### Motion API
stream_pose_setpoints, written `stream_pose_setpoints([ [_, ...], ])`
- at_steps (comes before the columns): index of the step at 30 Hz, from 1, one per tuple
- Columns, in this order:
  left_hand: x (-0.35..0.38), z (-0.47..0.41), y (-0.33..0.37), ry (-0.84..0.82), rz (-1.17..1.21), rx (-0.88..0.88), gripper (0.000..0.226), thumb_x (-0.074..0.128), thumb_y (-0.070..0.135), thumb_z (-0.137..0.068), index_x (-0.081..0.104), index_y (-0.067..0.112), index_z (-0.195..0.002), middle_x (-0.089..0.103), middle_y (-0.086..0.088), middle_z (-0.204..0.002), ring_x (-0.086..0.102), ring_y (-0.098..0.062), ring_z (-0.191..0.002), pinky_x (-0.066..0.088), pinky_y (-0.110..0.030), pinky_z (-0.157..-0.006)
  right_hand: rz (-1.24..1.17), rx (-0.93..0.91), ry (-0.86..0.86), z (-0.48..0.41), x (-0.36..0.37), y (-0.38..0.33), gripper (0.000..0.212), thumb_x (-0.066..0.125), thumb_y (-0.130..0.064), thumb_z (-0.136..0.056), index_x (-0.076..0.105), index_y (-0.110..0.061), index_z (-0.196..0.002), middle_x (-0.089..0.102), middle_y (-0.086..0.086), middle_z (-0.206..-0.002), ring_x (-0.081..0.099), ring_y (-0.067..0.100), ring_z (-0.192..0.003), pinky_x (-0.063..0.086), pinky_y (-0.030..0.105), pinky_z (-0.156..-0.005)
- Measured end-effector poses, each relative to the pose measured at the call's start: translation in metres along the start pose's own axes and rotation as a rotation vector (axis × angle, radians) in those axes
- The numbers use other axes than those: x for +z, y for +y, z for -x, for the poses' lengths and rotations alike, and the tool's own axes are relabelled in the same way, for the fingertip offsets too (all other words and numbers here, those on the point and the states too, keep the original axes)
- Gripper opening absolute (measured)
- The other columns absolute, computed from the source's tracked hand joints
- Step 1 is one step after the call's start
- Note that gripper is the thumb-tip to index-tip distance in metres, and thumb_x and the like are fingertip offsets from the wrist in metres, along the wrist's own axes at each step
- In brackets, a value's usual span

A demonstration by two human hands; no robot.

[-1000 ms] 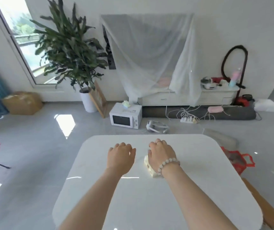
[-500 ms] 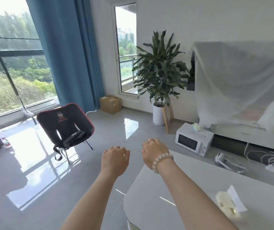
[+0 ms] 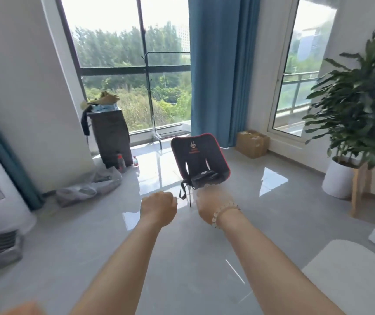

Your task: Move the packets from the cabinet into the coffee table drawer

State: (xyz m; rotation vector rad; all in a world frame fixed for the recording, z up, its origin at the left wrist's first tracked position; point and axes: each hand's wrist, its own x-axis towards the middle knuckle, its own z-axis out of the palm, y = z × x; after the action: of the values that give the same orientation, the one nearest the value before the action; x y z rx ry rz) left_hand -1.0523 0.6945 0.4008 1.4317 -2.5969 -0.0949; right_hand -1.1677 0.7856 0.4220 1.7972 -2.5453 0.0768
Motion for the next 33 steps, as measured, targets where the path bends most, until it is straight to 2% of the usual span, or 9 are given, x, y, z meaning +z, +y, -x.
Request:
stream_pose_setpoints([
  [7,-0.009,0.000,-0.109,-0.018,0.050,-0.240,0.039,0.029,0.032,-0.100,0.064,0.016,-0.109,0.062,-0.006,-0.119,0.057,-0.026,-0.109,0.042,-0.031,-0.087,0.041,-0.220,-0.018,-0.058,0.010,-0.095,0.040,0.026,-0.023,-0.102,0.041,-0.007,-0.135,0.040,0.011,-0.139,0.034,0.024,-0.132,0.035,0.038,-0.104],
  [16,-0.014,-0.021,-0.207,0.013,0.050,-0.487,0.038,0.030,0.032,-0.099,0.063,0.014,-0.108,0.061,-0.007,-0.121,0.056,-0.028,-0.110,0.040,-0.031,-0.085,0.068,-0.514,-0.026,-0.143,0.031,-0.190,0.039,0.026,-0.020,-0.100,0.051,-0.007,-0.128,0.046,0.011,-0.132,0.038,0.025,-0.125,0.043,0.037,-0.098],
  [22,-0.017,-0.065,-0.256,0.042,0.057,-0.591,0.039,0.030,0.034,-0.100,0.063,0.014,-0.108,0.062,-0.008,-0.120,0.055,-0.028,-0.112,0.040,-0.033,-0.087,0.015,-0.603,0.000,-0.221,0.036,-0.232,0.037,0.030,-0.021,-0.100,0.050,-0.008,-0.128,0.046,0.008,-0.129,0.039,0.022,-0.125,0.046,0.036,-0.096],
  [28,-0.023,-0.116,-0.305,0.056,0.041,-0.703,0.041,0.030,0.036,-0.101,0.063,0.014,-0.111,0.061,-0.008,-0.122,0.056,-0.029,-0.113,0.041,-0.033,-0.089,-0.032,-0.710,0.022,-0.294,0.032,-0.274,0.033,0.033,-0.018,-0.099,0.048,-0.009,-0.127,0.047,0.008,-0.131,0.040,0.022,-0.127,0.041,0.034,-0.097],
  [33,-0.024,-0.145,-0.351,0.092,0.003,-0.807,0.041,0.031,0.037,-0.100,0.064,0.013,-0.104,0.064,-0.008,-0.116,0.057,-0.029,-0.109,0.042,-0.034,-0.089,-0.047,-0.811,0.032,-0.351,0.035,-0.322,0.034,0.035,-0.017,-0.098,0.048,-0.008,-0.127,0.047,0.009,-0.131,0.041,0.023,-0.125,0.040,0.034,-0.097],
])
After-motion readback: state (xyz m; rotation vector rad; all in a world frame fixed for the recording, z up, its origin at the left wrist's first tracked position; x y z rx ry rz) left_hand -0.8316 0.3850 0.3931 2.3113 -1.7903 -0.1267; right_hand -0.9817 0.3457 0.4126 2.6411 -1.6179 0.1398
